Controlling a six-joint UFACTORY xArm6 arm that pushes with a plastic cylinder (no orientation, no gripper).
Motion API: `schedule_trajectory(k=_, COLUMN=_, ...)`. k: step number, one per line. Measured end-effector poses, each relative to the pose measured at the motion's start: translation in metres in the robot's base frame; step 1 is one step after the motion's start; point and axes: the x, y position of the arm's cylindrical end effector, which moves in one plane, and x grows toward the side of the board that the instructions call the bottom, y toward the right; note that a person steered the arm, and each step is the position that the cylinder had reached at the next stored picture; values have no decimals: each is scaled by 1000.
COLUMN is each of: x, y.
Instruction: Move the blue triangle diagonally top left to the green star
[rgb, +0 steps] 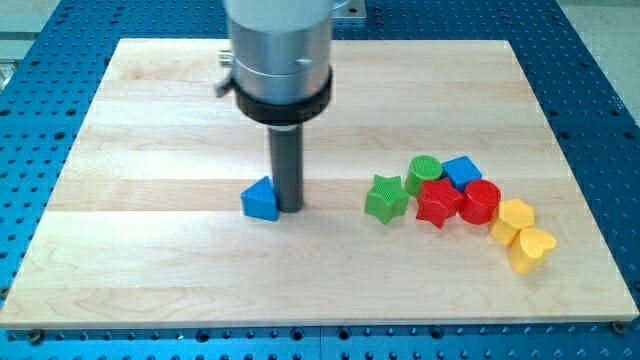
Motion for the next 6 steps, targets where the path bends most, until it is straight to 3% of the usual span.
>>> schedule_trajectory(k=1, x=34, y=14)
schedule_trajectory(k=2, x=27, y=-12)
schedule_trajectory(k=5, x=-65, y=-79)
schedule_trajectory(k=6, x=-31, y=-92)
